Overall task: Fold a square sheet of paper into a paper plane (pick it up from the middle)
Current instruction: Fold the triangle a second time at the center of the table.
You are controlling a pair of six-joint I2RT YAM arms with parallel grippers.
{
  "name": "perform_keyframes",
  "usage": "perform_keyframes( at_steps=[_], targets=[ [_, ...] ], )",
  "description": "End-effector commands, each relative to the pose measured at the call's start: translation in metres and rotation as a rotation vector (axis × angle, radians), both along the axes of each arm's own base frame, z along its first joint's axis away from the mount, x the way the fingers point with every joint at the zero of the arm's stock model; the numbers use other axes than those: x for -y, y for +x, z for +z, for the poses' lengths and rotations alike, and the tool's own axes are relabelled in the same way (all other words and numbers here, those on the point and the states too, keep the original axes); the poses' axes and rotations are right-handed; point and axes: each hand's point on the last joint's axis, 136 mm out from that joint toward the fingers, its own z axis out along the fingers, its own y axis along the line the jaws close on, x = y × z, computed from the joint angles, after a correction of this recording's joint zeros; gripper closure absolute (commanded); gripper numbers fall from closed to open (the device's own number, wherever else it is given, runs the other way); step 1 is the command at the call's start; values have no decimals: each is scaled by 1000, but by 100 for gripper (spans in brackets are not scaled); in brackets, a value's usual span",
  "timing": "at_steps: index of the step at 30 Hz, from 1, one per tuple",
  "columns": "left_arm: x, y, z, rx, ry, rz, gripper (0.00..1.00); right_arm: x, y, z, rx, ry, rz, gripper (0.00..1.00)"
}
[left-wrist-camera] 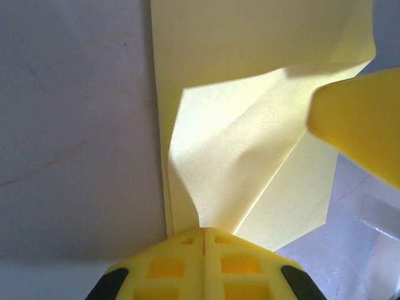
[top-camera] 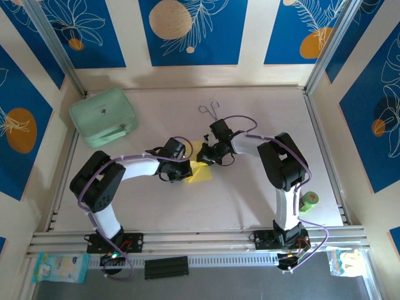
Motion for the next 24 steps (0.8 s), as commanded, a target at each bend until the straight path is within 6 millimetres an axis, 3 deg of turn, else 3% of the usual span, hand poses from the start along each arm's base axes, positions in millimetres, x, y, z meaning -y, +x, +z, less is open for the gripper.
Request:
perform_keyframes(
  at_steps=[1, 9, 20, 24],
  targets=[
    [-12, -12, -17, -55, 85, -5, 100, -6, -10, 11, 35, 1, 53, 94],
    [-12, -12, -17, -55, 85, -5, 100, -15, -26, -9, -26, -13, 66, 95],
    [-17, -15, -19, -67, 104, 9, 100, 5, -23, -34, -68, -71, 15, 97],
    [-24, -21, -25, -94, 131, 15, 100, 17, -12, -37, -46, -95, -8, 97]
  ],
)
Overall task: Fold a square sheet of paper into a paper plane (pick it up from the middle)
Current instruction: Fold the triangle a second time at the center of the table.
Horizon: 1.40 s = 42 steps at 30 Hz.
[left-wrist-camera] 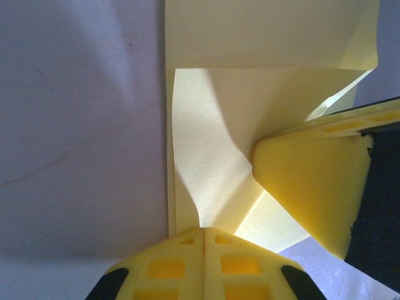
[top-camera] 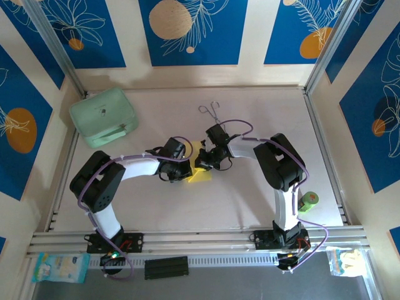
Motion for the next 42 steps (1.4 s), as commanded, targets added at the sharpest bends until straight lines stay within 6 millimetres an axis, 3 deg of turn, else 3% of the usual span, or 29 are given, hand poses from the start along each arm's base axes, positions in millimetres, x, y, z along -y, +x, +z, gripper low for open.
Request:
perform_keyframes(
  at_steps=[1, 7, 12, 16, 19, 21, 27, 31, 36, 42],
  targets=[
    [-24, -24, -27, -101, 128, 11, 100, 24, 9, -20, -6, -71, -45, 97],
    [-34, -36, -38, -139, 159, 10, 100, 47, 40, -19, 22, -68, -122, 97],
    [-33, -35, -39, -135, 157, 1, 100, 65, 62, -15, 25, -56, -189, 97],
    [-24, -28, -32, -116, 136, -17, 100, 72, 71, 12, 96, -41, -203, 97],
    [-19, -23, -26, -103, 123, -27, 100, 68, 66, 35, 156, -6, -183, 97],
    [-17, -21, -24, -96, 116, -31, 100, 61, 56, 40, 163, 14, -155, 97],
    [-12, -17, -21, -80, 103, -48, 100, 23, 22, 19, 64, 54, -58, 98],
    [-10, -15, -18, -65, 96, -67, 100, 10, 19, 14, 36, 87, -50, 98],
    [-5, -11, -11, -40, 82, -95, 100, 15, 16, -2, 12, 44, -57, 98],
    [20, 7, 23, 64, -31, -131, 100, 34, 8, -31, -42, -60, -87, 99]
  ],
)
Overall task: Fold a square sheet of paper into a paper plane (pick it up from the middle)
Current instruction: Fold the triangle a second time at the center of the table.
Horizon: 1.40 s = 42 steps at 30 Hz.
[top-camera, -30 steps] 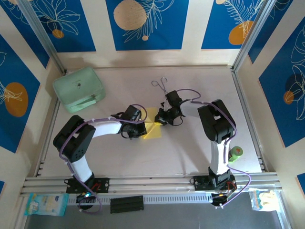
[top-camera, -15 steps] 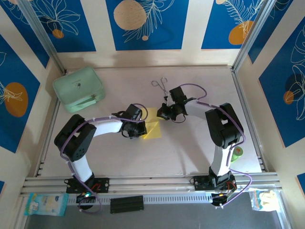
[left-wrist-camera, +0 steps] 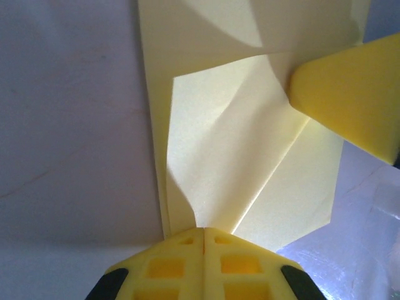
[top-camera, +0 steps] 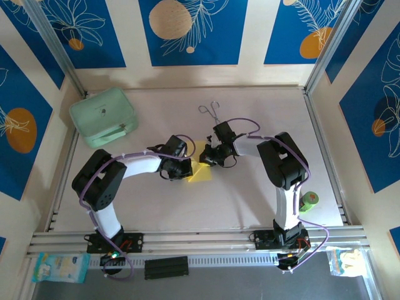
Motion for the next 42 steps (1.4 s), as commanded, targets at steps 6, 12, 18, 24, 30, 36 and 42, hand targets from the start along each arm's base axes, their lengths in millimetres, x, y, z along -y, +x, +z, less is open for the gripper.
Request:
perform_keyframes(
  at_steps=[6, 12, 18, 24, 30, 36, 42],
  targets=[
    [35, 22, 34, 116, -157, -20, 94, 26, -20, -43, -110, -133, -39, 100],
    [39, 29, 19, 102, -155, 9, 95, 29, -24, -48, -129, -151, -49, 100],
    [42, 28, 6, 76, -153, 3, 96, 31, -26, -50, -139, -161, -51, 100],
    [33, 15, -11, 29, -115, -14, 98, 35, -27, -53, -151, -182, -57, 100],
    [10, -13, -31, -24, -27, -72, 100, 47, -33, -65, -190, -244, -71, 100],
    [4, -30, -33, -33, -34, -146, 100, 58, -34, -71, -216, -273, -95, 100],
    [-1, -39, -34, -33, -23, -190, 100, 60, -34, -75, -232, -283, -97, 100]
  ],
)
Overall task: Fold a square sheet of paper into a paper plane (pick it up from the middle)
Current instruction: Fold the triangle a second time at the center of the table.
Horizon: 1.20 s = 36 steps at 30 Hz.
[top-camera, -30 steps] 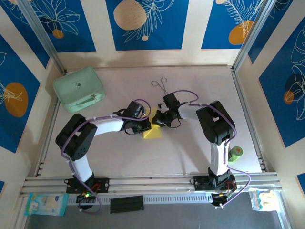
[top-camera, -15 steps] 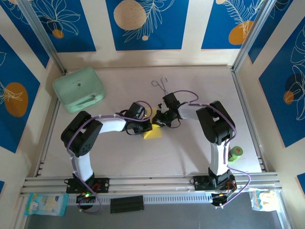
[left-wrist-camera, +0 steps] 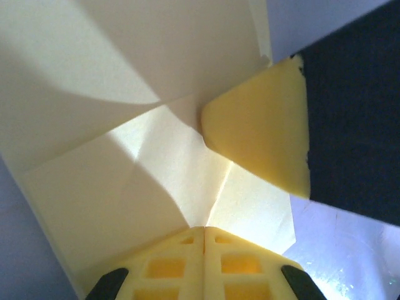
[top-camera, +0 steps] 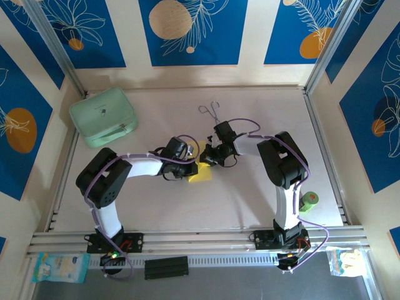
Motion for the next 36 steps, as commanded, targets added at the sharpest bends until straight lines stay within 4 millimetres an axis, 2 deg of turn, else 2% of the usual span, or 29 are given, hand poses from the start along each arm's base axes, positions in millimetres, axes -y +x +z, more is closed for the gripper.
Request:
perform_keyframes(
  at_steps=[1, 17, 19, 23, 25, 27, 30, 32, 36],
  targets=[
    [-27, -51, -31, -166, 115, -77, 100, 56, -35, -71, -197, -283, -78, 100],
    [-58, -90, -36, -249, 140, -34, 100, 57, -34, -72, -205, -271, -74, 100],
    [-60, -91, -28, -251, 137, -22, 100, 55, -34, -70, -202, -260, -70, 100],
    [-42, -64, 20, -160, 68, 0, 100, 41, -25, -51, -166, -177, -55, 100],
    [-31, -43, 46, -90, 39, 15, 98, 28, -14, -27, -131, -106, -51, 98],
    [-24, -27, 59, -44, 25, 41, 95, 15, -2, 1, -83, -35, -48, 96],
    [-22, -7, 60, -3, 37, 93, 92, 3, 12, 40, -11, 40, -54, 90],
    [-20, 4, 56, -1, 39, 127, 91, 1, 15, 56, 14, 63, -67, 85],
    [-4, 25, 52, 8, -3, 140, 90, 9, 11, 63, 17, 54, -115, 79]
  ],
)
